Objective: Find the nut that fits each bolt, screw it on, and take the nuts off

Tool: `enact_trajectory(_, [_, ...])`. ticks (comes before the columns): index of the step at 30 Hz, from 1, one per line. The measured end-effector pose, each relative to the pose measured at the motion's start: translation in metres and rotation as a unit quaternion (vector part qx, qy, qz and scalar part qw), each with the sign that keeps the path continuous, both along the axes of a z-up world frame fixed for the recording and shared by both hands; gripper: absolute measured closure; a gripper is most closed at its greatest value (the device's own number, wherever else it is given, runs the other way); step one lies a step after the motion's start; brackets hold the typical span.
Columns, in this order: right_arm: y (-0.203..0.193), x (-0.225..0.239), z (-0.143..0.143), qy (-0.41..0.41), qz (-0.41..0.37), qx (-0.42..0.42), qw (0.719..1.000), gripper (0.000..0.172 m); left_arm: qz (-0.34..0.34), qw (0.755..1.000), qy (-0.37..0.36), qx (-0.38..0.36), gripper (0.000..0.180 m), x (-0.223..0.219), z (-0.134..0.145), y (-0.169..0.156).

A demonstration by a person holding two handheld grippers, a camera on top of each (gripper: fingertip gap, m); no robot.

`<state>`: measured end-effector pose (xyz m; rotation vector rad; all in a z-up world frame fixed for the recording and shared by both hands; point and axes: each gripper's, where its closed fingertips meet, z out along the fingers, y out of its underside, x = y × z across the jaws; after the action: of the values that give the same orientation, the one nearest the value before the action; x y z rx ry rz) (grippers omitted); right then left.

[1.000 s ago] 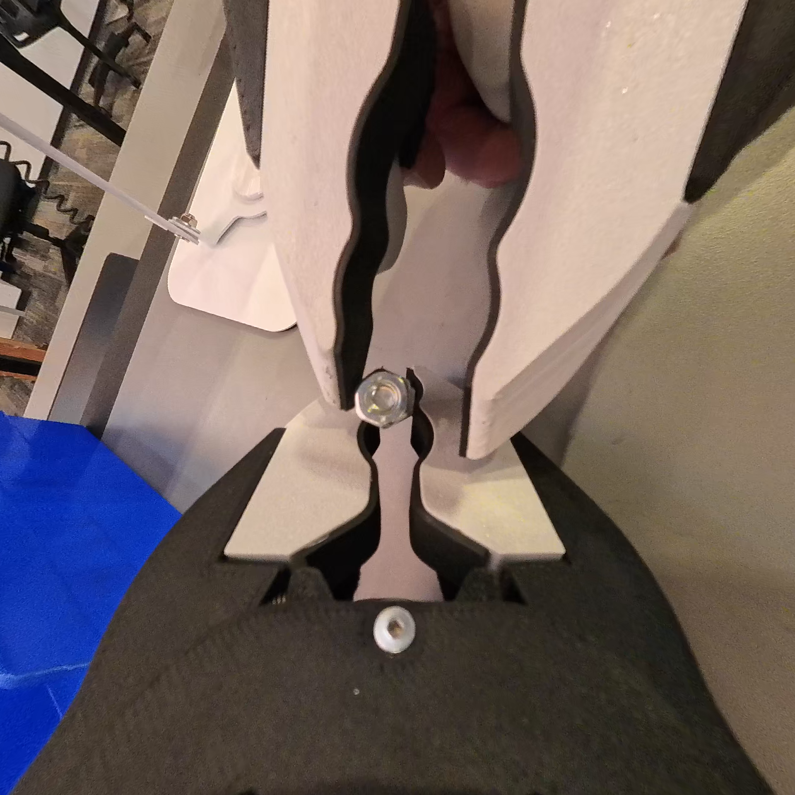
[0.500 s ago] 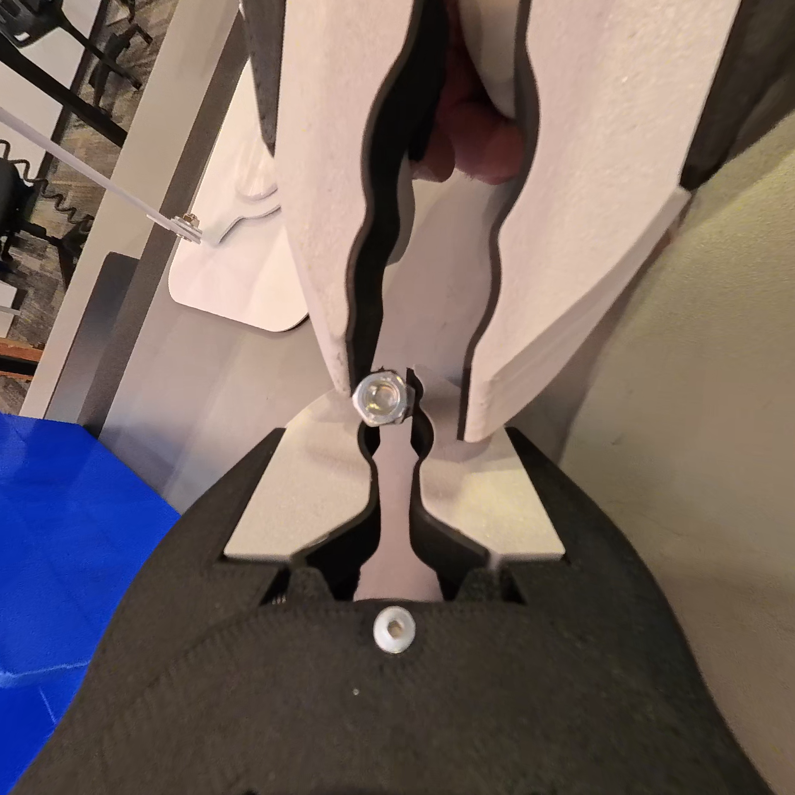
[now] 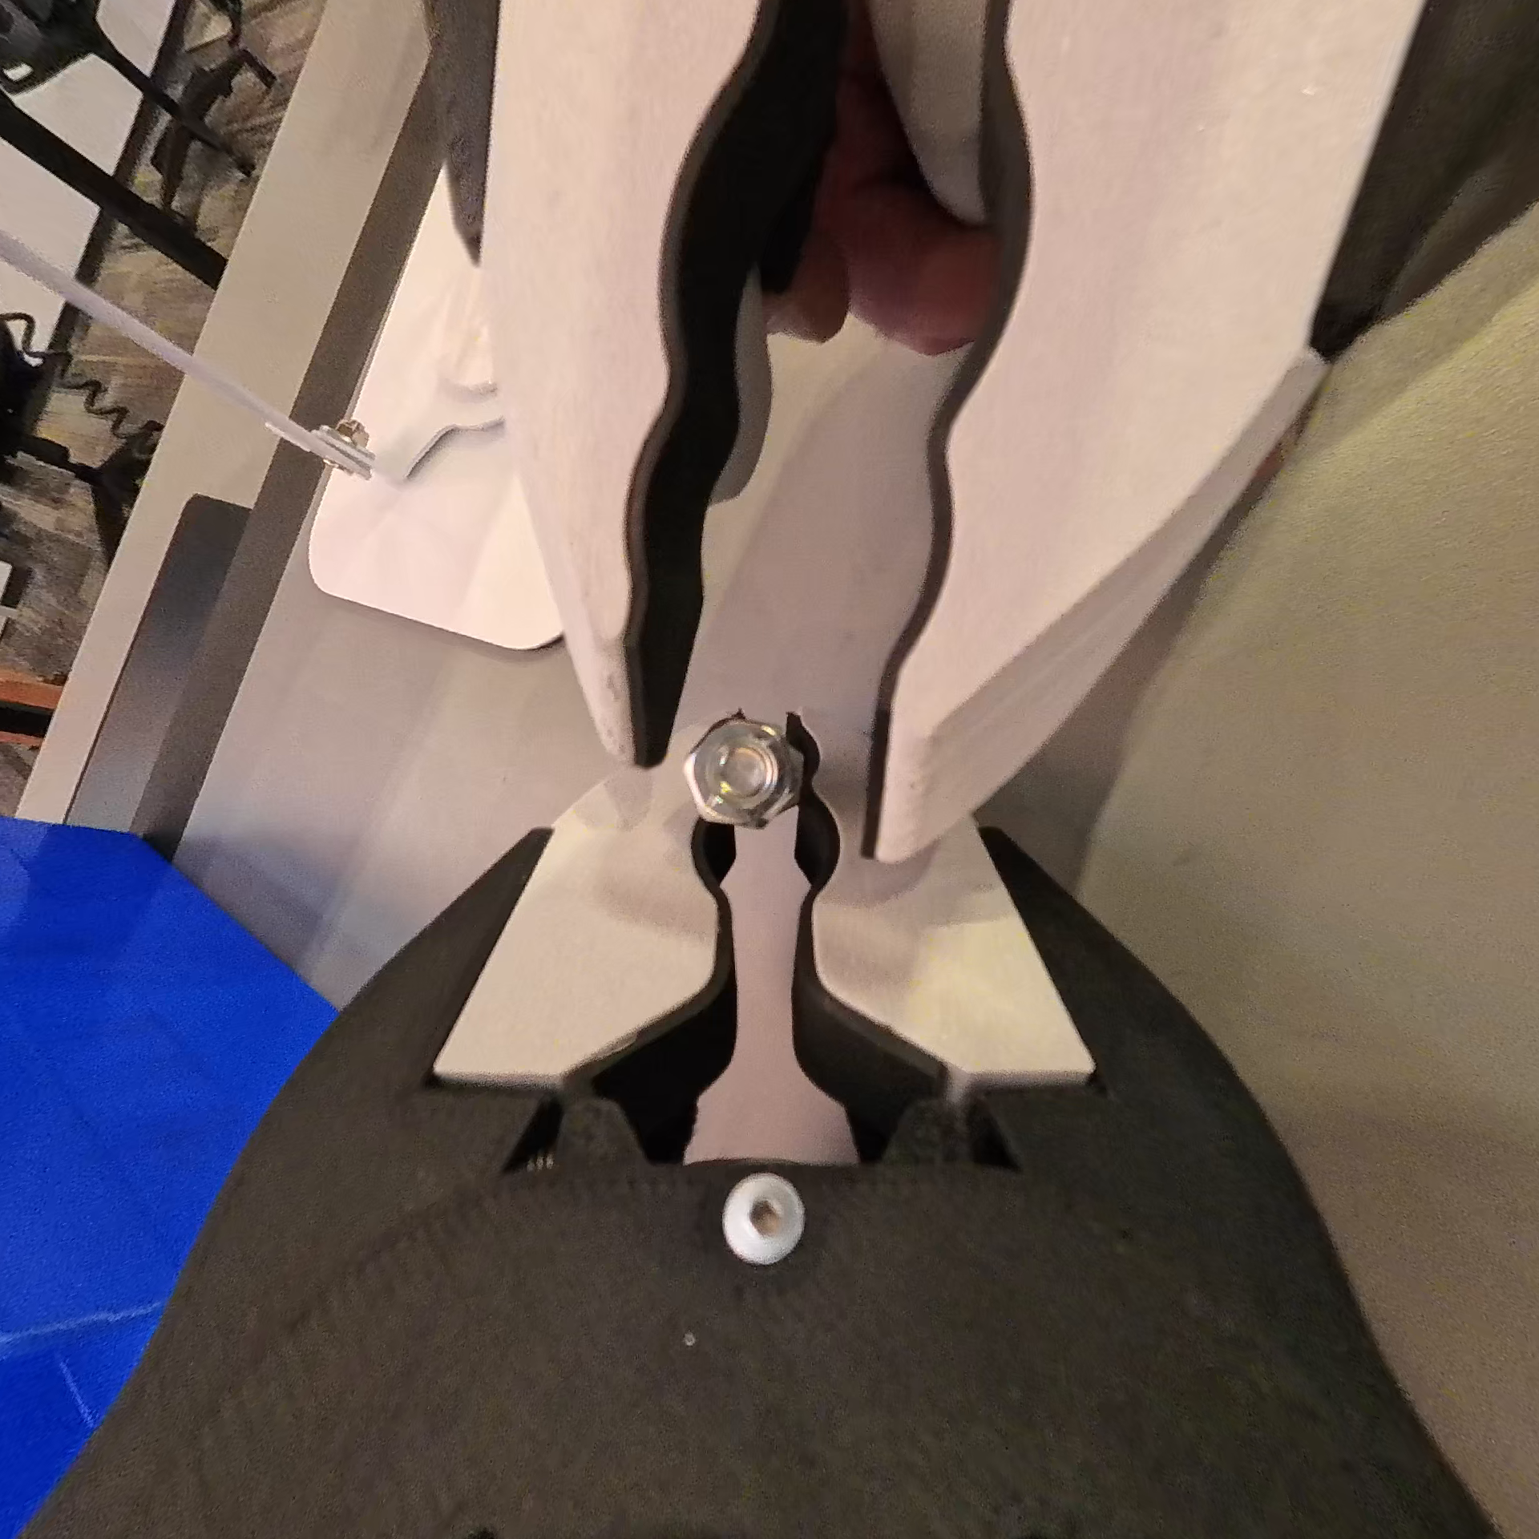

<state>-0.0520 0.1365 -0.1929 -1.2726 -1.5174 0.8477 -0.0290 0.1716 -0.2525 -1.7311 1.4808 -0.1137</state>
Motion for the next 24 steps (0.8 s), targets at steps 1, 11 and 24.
enact_trajectory(1, [-0.0010, -0.0009, -0.0004, 0.000, 0.003, 0.000, 1.000, 0.140, -0.002, 1.000, 0.000, 0.000, 0.172, 0.0009, 0.0000, -0.0008])
enact_trajectory(11, [-0.0050, -0.0023, -0.0056, -0.012, 0.014, 0.006, 1.000, 0.141, -0.010, 1.000, -0.008, -0.018, 0.172, 0.0038, -0.0012, -0.0047])
enact_trajectory(24, [-0.0036, 0.0007, -0.0055, -0.012, 0.009, 0.006, 1.000, 0.143, -0.013, 0.999, -0.022, -0.039, 0.172, 0.0027, -0.0014, -0.0068])
